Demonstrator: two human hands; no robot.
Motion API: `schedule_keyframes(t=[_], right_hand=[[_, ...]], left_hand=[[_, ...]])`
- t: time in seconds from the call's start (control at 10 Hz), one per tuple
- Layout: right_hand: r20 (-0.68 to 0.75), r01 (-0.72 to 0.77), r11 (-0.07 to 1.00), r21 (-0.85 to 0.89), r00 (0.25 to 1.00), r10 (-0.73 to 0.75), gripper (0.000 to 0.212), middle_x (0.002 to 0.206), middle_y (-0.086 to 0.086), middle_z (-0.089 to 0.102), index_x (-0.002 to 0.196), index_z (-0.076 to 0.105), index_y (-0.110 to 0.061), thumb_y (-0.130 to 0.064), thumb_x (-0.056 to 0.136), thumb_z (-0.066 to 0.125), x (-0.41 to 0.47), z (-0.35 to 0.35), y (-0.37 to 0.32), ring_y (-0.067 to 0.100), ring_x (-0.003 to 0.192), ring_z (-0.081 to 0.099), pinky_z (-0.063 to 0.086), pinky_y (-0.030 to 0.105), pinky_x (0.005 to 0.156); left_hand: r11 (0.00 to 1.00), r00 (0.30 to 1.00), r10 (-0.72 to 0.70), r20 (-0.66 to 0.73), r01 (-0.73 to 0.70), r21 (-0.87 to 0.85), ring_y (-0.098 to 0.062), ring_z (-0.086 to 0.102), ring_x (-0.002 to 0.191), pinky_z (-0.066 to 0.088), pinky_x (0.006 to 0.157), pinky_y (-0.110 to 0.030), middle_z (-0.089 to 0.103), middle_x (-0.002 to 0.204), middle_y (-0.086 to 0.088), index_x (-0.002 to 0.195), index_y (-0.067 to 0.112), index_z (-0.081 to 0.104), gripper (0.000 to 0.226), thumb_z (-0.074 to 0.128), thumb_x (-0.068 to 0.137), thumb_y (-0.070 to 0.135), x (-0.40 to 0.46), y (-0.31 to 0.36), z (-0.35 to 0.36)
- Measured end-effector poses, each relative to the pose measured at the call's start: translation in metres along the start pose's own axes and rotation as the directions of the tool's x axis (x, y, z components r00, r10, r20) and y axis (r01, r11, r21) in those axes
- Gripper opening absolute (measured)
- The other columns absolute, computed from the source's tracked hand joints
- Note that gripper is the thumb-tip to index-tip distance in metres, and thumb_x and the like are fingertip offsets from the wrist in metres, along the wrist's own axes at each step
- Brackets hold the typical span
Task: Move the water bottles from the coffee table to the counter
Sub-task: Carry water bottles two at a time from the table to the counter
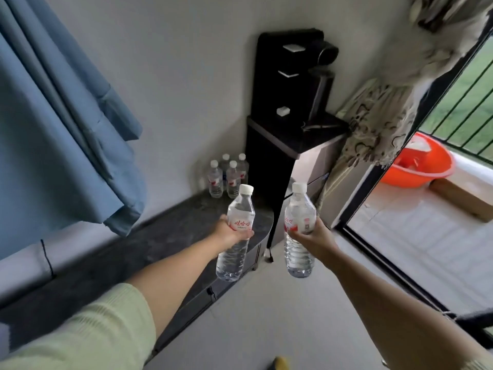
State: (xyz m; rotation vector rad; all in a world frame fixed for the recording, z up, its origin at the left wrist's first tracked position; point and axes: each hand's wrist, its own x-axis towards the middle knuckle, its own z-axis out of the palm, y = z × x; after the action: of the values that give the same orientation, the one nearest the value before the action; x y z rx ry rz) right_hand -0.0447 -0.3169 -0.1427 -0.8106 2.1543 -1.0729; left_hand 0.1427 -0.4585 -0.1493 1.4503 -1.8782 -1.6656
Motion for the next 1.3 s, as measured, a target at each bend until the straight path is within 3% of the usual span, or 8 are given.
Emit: schedule_keyframes(t=[0.2,0.4,0.6,0.7,1.0,1.1,1.2,1.3], right_hand=[[0.110,-0.003,0.999,-0.049,0.994,0.009,0.051,0.098,0.002,0.070,0.111,0.055,-0.017,-0.033,0.072,0.083,0.083,-0.020,0.005,0.015,0.086,0.067,0.052,0.028,0.070],[0.211,-0.029,0.996,-0.085,0.976,0.047,0.054,0.103,0.005,0.069,0.116,0.053,-0.015,-0.032,0.072,0.081,0.161,0.007,0.004,0.022,0.095,0.067,0.055,0.043,0.088],[0.213,-0.091,0.990,-0.109,0.970,0.113,0.054,0.100,0.004,0.067,0.117,0.052,-0.016,-0.029,0.073,0.081,0.234,0.048,0.008,0.024,0.092,0.064,0.053,0.042,0.088],[0.201,-0.094,0.979,-0.178,0.971,0.130,0.059,0.098,0.001,0.063,0.119,0.049,-0.017,-0.033,0.072,0.081,0.288,0.072,0.001,0.023,0.090,0.061,0.050,0.036,0.081],[0.121,-0.201,0.979,-0.028,0.972,0.203,0.055,0.090,-0.007,0.061,0.116,0.050,-0.022,-0.024,0.072,0.083,0.389,0.139,0.021,0.018,0.083,0.062,0.045,0.026,0.070],[0.103,-0.114,0.988,-0.101,0.987,0.125,0.055,0.084,-0.018,0.056,0.114,0.048,-0.027,-0.022,0.072,0.084,0.421,0.168,0.040,0.007,0.075,0.056,0.042,0.024,0.073],[0.286,-0.210,0.978,-0.019,0.936,0.206,0.063,0.102,-0.015,0.060,0.118,0.050,-0.017,-0.004,0.067,0.085,0.452,0.192,0.061,0.007,0.099,0.061,0.043,0.019,0.086],[0.303,-0.312,0.881,0.356,0.930,0.207,0.065,0.121,-0.008,0.058,0.127,0.052,-0.017,-0.004,0.071,0.081,0.473,0.211,0.075,0.016,0.121,0.055,0.044,0.026,0.098]], left_hand=[[0.989,0.988,-0.123,-0.098,0.113,-0.099,-0.026,0.064,0.100,0.053,0.090,-0.041,0.065,0.112,-0.013,0.119,0.006,0.052,0.059,0.083,0.073,0.024,0.048,0.006,0.031],[0.964,0.960,-0.243,-0.140,0.223,-0.143,-0.023,0.064,0.100,0.052,0.093,-0.042,0.065,0.108,-0.006,0.116,0.014,0.051,0.062,0.086,0.067,0.028,0.105,-0.007,0.037],[0.925,0.928,-0.345,-0.139,0.312,-0.217,-0.024,0.062,0.103,0.051,0.094,-0.043,0.062,0.113,-0.007,0.122,0.016,0.044,0.070,0.086,0.067,0.025,0.174,-0.017,0.023],[0.914,0.904,-0.375,-0.204,0.324,-0.244,-0.023,0.062,0.101,0.051,0.092,-0.043,0.063,0.110,-0.004,0.119,0.019,0.047,0.066,0.086,0.067,0.028,0.224,-0.017,0.016],[0.901,0.838,-0.379,-0.393,0.237,-0.364,-0.021,0.065,0.101,0.051,0.094,-0.039,0.068,0.109,-0.004,0.120,0.014,0.056,0.060,0.086,0.067,0.016,0.338,-0.029,0.022],[0.891,0.803,-0.391,-0.449,0.208,-0.404,-0.016,0.064,0.098,0.051,0.085,-0.027,0.066,0.112,-0.002,0.124,0.013,0.053,0.064,0.085,0.069,0.015,0.377,-0.038,0.025],[0.881,0.773,-0.388,-0.503,0.149,-0.450,0.004,0.063,0.075,0.045,0.059,-0.005,0.063,0.100,0.004,0.122,0.012,0.052,0.063,0.085,0.068,0.007,0.404,-0.047,0.027],[0.877,0.740,-0.389,-0.548,0.115,-0.467,-0.001,0.062,0.085,0.049,0.069,-0.008,0.064,0.108,-0.001,0.121,0.012,0.052,0.064,0.084,0.067,0.002,0.426,-0.060,0.030]])
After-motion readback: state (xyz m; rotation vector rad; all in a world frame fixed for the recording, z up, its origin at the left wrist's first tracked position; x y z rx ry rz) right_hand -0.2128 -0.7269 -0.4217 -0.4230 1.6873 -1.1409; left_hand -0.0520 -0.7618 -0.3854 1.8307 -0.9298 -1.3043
